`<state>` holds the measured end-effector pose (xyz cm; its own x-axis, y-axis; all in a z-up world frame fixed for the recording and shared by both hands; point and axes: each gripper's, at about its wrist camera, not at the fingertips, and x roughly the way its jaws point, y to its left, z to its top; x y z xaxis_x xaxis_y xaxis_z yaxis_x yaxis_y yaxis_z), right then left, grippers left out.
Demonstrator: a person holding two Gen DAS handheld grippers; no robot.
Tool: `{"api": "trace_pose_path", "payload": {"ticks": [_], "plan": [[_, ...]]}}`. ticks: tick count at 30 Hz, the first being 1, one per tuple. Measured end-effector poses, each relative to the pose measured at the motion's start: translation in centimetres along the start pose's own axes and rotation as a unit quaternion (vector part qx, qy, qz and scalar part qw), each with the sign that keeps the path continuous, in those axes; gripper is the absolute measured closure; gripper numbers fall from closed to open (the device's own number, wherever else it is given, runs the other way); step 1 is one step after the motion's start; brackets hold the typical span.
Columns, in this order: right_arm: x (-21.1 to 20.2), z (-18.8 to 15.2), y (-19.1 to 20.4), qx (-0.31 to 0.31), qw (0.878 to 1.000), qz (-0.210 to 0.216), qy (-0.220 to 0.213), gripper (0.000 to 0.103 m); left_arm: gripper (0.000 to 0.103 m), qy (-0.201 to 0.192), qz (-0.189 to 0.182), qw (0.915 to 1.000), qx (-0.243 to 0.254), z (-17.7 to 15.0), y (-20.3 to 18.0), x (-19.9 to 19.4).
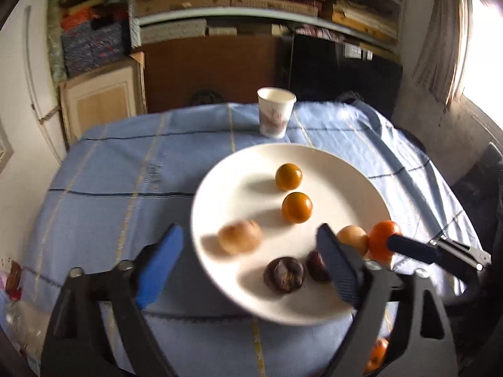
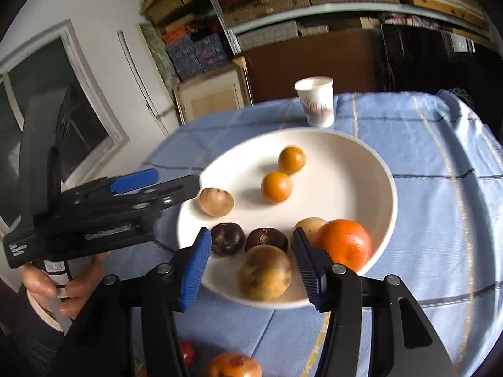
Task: Organize fruits
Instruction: 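Lower the brown fruit onto the plate with the left tool while the right tool places the pear, then grasp a dark mangosteen with the left tool while the right tool grasps a red cherry tomato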
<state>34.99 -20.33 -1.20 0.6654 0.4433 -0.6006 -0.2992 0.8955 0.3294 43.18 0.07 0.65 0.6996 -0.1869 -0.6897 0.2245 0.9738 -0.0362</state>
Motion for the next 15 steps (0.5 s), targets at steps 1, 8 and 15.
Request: {"api": "trace_pose_path", "payload": {"ticks": [1, 8, 15], "plan": [[-1.1, -0.5, -0.1, -0.005, 1.000, -0.002, -0.005, 0.048, 0.008, -0.009, -0.002, 0.9999, -0.004, -0.7, 0.1, -1.6], [-4.3, -5.8, -0.8, -0.044, 0.998, -0.054, 0.004, 0.047, 0.005, -0.040, -0.013, 0.9988, -0.026, -7.5, 0.1, -8.1], [-4.8, -9.2, -2.0, -0.045, 0.995, -0.073, 0.042, 0.047, 0.005, -0.011, 0.018, 0.9991, -0.035, -13.9, 0.2, -8.4]]}}
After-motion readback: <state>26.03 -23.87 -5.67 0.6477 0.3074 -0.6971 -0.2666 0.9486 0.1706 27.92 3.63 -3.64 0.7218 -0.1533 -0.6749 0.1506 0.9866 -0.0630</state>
